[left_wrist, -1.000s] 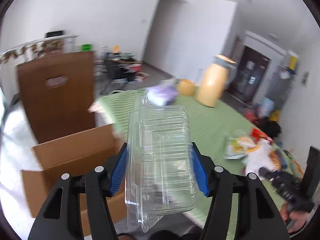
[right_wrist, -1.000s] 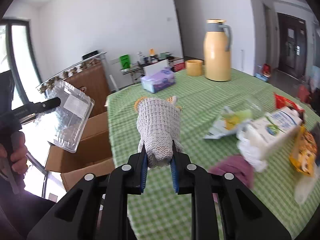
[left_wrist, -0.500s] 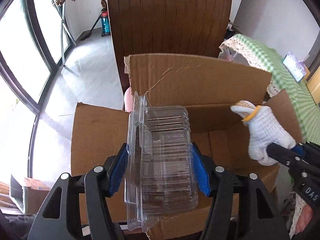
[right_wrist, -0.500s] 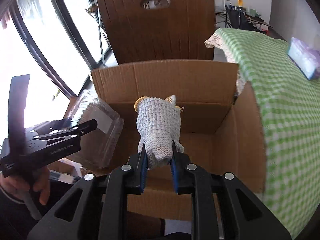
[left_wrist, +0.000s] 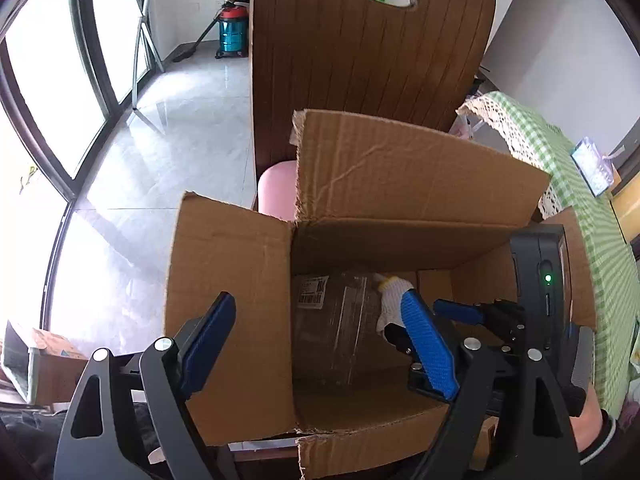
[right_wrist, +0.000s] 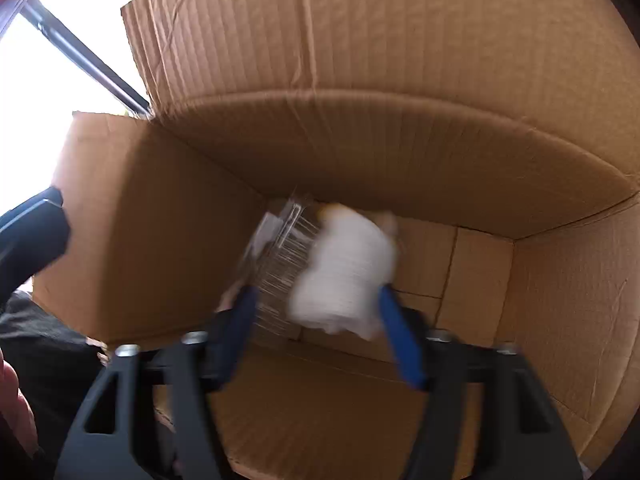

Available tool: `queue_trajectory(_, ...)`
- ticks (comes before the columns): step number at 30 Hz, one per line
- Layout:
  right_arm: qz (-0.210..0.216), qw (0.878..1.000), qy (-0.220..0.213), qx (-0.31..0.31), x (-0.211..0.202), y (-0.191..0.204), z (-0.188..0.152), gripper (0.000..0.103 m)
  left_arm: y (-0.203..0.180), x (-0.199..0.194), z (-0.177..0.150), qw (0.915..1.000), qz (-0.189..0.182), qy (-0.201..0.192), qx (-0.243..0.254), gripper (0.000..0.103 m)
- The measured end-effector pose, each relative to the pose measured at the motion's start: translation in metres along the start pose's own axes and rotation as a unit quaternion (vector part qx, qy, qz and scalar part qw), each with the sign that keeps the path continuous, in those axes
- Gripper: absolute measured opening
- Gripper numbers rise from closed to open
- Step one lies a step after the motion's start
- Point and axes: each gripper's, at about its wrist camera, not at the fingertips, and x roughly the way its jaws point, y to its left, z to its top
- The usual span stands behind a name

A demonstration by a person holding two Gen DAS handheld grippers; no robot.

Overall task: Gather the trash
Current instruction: 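Open both grippers to drop the container and glove into the box, then move the left gripper to the purple towel while the right gripper reaches the Christmas-print bottle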

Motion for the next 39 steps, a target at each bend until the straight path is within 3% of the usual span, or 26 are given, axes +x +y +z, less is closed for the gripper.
queue_trajectory(3,-0.011,1.0,-0.024,0.0,-0.026,-0.001,0.003,0.065,-0.005,-0.016,-0.004,0.9995,0.01,-0.02,0.023,0.082)
queue_trajectory(8,-0.049,0.997,-0.058,-0.004,-0.08,0.005,-0.002,0.065,-0.021,-0.035,-0.005,0.9987,-0.008,-0.029,0.04,0.082)
queue_trajectory(14,-0.105,0.984,-0.141,0.02,-0.178,-0.016,-0.016,0.068,-0.049,-0.076,-0.01,0.9951,-0.038,-0.069,0.059,0.083)
queue_trajectory(18,-0.141,0.965,-0.217,0.043,-0.254,-0.028,-0.078,0.071,-0.081,-0.117,-0.022,0.9862,-0.06,-0.129,0.084,0.088)
queue_trajectory(21,-0.169,0.944,-0.275,0.069,-0.304,-0.04,-0.124,0.072,-0.118,-0.154,-0.04,0.9729,-0.086,-0.183,0.112,0.092)
queue_trajectory(27,-0.257,0.878,-0.373,0.153,-0.392,-0.072,-0.262,0.077,-0.21,-0.217,-0.092,0.9358,-0.172,-0.245,0.186,0.095)
queue_trajectory(30,-0.321,0.839,-0.388,0.206,-0.429,-0.085,-0.347,0.077,-0.27,-0.241,-0.131,0.9077,-0.242,-0.251,0.235,0.095)
queue_trajectory(35,-0.432,0.774,-0.357,0.296,-0.473,-0.098,-0.49,0.082,-0.362,-0.259,-0.201,0.8618,-0.321,-0.233,0.316,0.095)
queue_trajectory(37,-0.469,0.744,-0.328,0.346,-0.481,-0.102,-0.549,0.082,-0.39,-0.26,-0.227,0.847,-0.345,-0.222,0.338,0.095)
queue_trajectory(39,-0.48,0.722,-0.311,0.389,-0.485,-0.102,-0.599,0.082,-0.414,-0.259,-0.25,0.8385,-0.358,-0.205,0.356,0.095)
